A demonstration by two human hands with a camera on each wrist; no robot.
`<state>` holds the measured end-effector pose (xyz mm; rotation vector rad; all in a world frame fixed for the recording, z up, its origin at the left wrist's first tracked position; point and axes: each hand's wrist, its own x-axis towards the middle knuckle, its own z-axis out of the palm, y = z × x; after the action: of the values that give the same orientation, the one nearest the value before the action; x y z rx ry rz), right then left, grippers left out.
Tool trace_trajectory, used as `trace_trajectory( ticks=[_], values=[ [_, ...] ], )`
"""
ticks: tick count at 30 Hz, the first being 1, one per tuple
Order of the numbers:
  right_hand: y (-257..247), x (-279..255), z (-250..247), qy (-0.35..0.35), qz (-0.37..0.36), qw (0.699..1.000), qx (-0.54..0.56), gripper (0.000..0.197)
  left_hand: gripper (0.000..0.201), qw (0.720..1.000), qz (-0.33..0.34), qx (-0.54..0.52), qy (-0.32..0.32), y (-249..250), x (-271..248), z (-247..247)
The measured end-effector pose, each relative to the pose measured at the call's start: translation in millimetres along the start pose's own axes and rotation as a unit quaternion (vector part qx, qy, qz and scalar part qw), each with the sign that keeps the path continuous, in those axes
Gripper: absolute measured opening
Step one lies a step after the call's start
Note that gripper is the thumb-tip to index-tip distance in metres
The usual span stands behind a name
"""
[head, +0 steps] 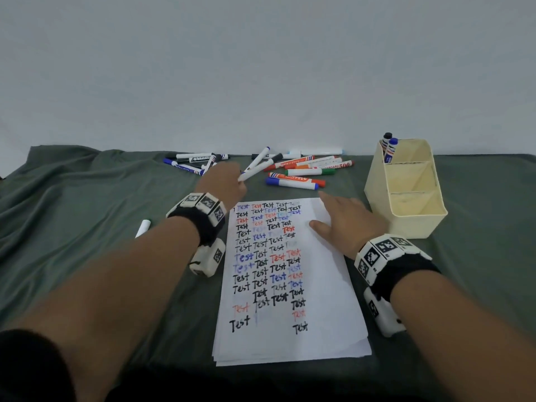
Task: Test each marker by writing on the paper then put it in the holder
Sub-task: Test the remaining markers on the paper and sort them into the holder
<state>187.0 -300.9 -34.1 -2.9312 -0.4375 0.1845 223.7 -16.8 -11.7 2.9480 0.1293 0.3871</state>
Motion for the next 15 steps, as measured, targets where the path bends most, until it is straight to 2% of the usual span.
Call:
trace_trajectory(
  ticks=[3,6,10,13,15],
  values=[
    [-1,-2,-2,0.066,-0.027,0.997,-0.005,0.076,0.009,0.994,0.044,-0.072,0.066,2,-24,-9],
    [-1,-2,-3,0.112,-0.061,0.992,-0.006,0.082,0.006,0.982,0.151,-0.096,0.066,17,-47,-14],
    [-2,-7,-6,0.114,-0.09,0.989,0.018,0.083,0.007,0.944,0.29,-0.117,0.107,42,-71,-19],
    [-5,-10,-10,0.119,-0.094,0.988,0.028,0.05,0.008,0.918,0.352,-0.136,0.122,55,-79,-18],
    [-6,-11,-11,0.133,-0.091,0.986,0.048,0.026,0.009,0.919,0.349,-0.156,0.093,59,-81,-21]
  ],
)
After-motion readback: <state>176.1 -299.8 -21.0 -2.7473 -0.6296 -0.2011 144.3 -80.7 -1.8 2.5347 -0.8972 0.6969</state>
